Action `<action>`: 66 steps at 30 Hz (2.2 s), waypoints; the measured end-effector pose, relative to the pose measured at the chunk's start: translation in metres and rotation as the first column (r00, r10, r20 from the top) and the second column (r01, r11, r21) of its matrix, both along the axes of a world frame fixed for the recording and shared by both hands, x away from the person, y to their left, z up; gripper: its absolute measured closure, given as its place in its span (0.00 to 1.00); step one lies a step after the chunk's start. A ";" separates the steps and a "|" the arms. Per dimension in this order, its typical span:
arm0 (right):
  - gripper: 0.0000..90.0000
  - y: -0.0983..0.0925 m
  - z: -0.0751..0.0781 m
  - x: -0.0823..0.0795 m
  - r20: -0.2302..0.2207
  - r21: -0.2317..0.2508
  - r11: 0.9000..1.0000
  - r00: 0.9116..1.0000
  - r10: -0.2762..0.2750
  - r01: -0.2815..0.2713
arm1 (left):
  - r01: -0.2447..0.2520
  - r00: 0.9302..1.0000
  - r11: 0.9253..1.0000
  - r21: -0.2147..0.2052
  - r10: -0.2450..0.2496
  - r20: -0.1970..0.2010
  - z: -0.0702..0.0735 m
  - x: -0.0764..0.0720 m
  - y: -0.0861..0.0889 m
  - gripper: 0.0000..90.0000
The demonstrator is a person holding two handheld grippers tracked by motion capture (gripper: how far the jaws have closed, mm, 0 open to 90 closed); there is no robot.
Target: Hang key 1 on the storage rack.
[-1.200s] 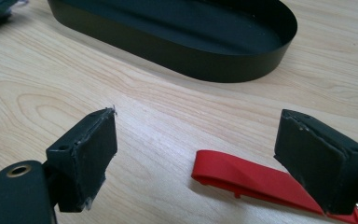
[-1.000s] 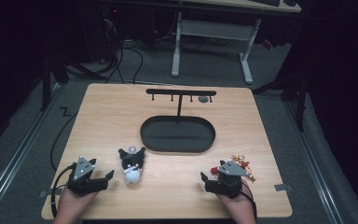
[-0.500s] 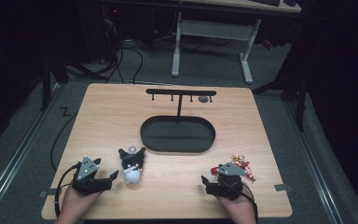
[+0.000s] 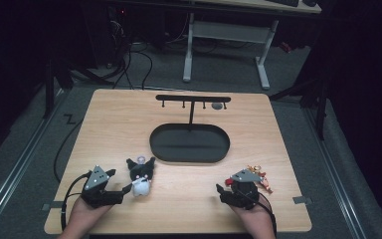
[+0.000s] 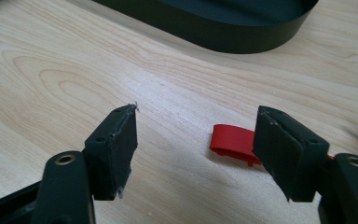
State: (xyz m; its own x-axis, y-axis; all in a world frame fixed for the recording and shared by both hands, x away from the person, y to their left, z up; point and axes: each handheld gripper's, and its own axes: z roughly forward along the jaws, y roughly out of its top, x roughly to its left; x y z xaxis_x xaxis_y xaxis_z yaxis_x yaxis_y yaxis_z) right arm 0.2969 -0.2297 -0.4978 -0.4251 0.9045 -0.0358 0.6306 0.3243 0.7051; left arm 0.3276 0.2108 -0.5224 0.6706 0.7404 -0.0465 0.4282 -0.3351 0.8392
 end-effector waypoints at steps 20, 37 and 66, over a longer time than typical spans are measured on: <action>0.38 -0.018 0.032 0.021 -0.257 -0.119 0.993 0.966 -0.024 -0.007 | 0.012 1.000 1.000 -0.010 -0.012 0.001 0.001 -0.005 0.002 0.19; 0.38 -0.062 0.053 0.017 -0.367 -0.248 0.968 0.922 -0.122 0.029 | 0.022 1.000 1.000 -0.011 -0.022 -0.016 -0.001 -0.005 0.002 0.19; 0.38 -0.103 0.018 0.069 -0.513 -0.224 0.972 0.840 -0.178 0.069 | 0.028 0.999 1.000 -0.005 -0.028 -0.034 -0.001 -0.006 0.001 0.19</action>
State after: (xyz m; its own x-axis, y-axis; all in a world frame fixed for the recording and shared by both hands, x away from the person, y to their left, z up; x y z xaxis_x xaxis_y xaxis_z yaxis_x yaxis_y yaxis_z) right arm 0.3655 -0.3331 -0.4800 -0.3135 0.9495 -0.0139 0.9318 0.3104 0.1884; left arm 0.3214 0.2122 -0.5231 0.6890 0.7211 -0.0729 0.4470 -0.3436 0.8259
